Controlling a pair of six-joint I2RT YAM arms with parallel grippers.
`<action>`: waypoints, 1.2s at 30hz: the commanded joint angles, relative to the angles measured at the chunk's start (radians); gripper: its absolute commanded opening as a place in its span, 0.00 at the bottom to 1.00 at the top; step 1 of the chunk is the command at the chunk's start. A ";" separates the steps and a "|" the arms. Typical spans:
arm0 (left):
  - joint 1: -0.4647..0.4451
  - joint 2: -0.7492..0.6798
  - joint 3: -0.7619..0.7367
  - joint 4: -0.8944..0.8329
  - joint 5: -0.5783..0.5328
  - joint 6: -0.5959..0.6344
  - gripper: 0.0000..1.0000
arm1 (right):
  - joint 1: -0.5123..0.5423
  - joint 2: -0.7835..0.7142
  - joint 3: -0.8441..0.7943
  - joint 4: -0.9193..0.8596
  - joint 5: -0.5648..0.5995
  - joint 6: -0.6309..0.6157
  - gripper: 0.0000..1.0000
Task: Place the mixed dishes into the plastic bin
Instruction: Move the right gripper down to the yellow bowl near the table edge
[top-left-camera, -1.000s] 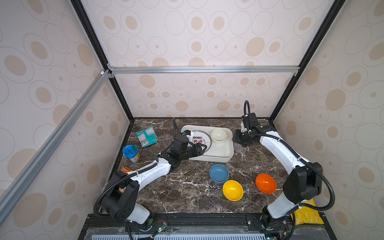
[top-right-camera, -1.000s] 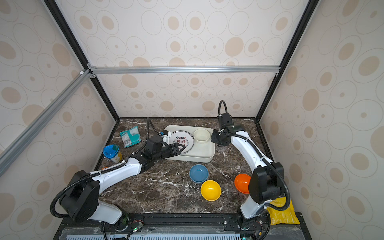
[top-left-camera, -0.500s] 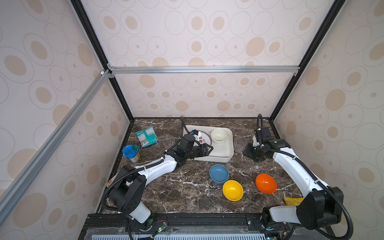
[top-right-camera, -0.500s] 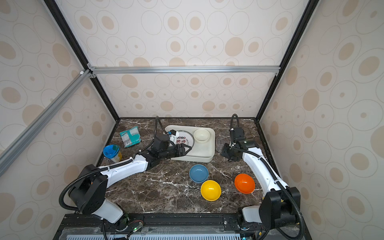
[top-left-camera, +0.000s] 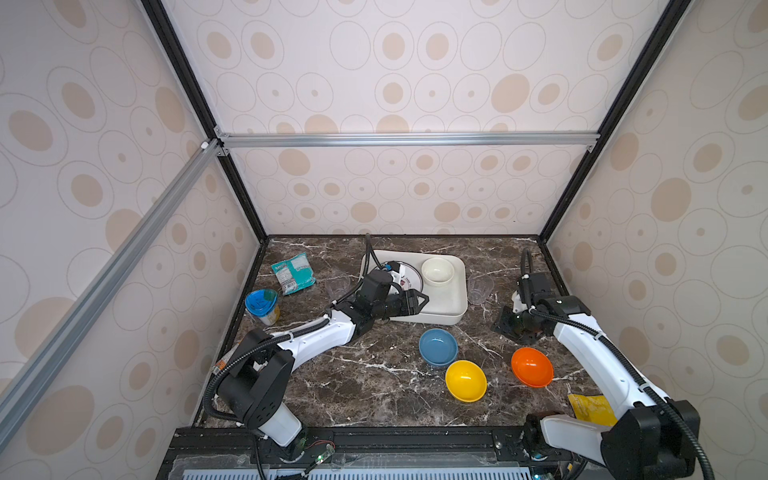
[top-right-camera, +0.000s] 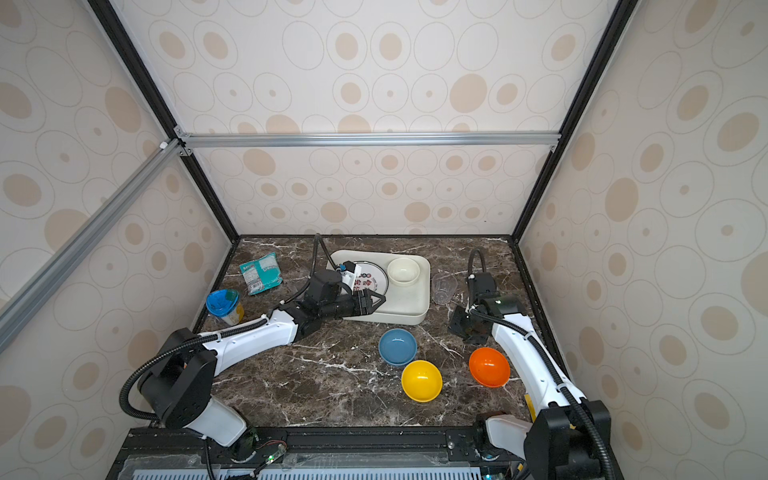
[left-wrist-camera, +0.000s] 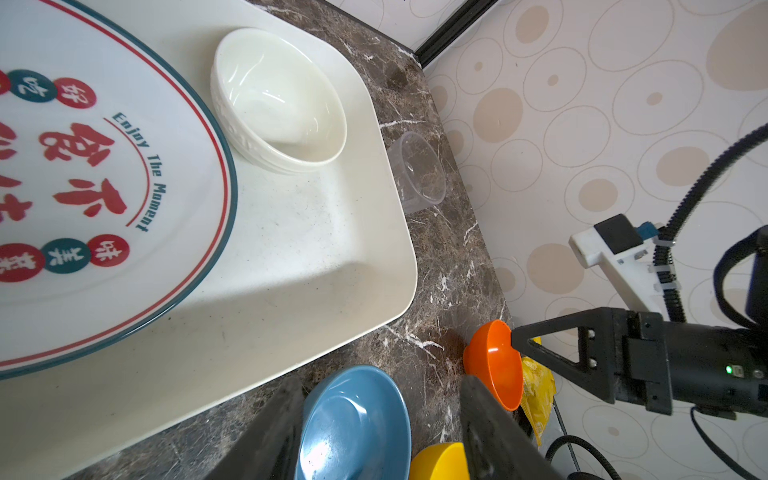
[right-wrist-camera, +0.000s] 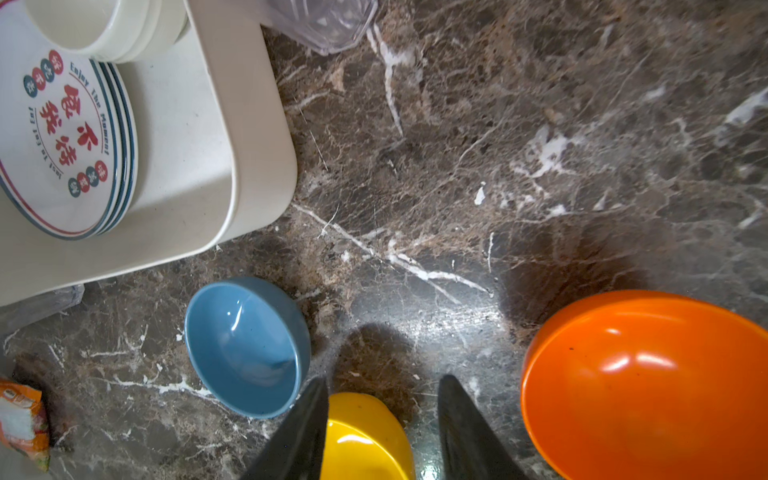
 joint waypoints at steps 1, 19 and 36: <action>-0.008 0.005 0.021 -0.001 0.010 0.017 0.60 | 0.017 -0.051 -0.051 -0.033 -0.066 -0.020 0.46; -0.011 0.010 -0.004 0.015 0.018 0.009 0.60 | 0.212 -0.009 -0.261 0.054 -0.108 0.046 0.44; -0.009 0.017 -0.011 0.029 0.016 -0.002 0.60 | 0.237 0.028 -0.310 0.098 -0.067 0.028 0.23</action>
